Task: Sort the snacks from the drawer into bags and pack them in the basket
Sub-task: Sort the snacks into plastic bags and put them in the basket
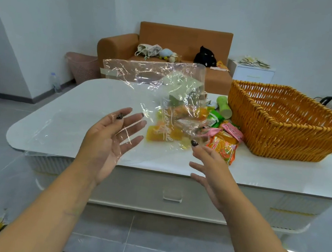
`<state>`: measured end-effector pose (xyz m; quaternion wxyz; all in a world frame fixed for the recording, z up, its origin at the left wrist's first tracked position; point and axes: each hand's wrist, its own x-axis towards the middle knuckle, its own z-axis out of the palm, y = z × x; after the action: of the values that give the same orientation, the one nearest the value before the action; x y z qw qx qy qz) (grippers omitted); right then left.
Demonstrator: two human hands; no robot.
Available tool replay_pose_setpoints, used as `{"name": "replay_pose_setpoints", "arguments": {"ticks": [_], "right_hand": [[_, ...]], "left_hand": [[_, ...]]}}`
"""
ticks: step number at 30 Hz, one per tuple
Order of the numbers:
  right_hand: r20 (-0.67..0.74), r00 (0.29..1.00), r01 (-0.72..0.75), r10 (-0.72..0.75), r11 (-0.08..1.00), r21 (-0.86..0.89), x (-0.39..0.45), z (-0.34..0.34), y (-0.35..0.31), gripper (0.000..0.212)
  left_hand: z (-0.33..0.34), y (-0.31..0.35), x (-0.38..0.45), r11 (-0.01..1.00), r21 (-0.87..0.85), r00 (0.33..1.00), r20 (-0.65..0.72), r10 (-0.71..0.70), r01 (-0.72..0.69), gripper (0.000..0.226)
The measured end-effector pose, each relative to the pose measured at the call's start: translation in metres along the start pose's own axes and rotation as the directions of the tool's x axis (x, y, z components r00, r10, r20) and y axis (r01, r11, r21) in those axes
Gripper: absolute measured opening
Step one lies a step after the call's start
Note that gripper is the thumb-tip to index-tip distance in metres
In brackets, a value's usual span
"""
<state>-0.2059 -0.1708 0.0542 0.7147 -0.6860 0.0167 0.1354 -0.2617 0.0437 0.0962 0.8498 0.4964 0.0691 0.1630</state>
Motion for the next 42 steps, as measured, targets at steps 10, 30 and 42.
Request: {"name": "replay_pose_setpoints", "arguments": {"ticks": [10,30,42], "right_hand": [[-0.215,0.977,0.061,0.006,0.952,0.301,0.003,-0.024,-0.010,0.022],[0.289,0.957,0.105,-0.037,0.969,-0.224,0.007,-0.038,-0.026,0.024],[0.285,0.958,0.020,0.030,0.985,-0.173,0.014,-0.031,-0.030,0.011]], "left_hand": [[-0.025,-0.034,0.036,0.812,0.476,0.939,-0.232,-0.255,0.338,0.013],[0.008,-0.068,0.005,0.145,0.738,0.749,0.662,0.037,-0.659,0.049],[0.025,-0.082,0.010,0.213,0.771,0.788,0.615,-0.009,-0.600,0.022]]}}
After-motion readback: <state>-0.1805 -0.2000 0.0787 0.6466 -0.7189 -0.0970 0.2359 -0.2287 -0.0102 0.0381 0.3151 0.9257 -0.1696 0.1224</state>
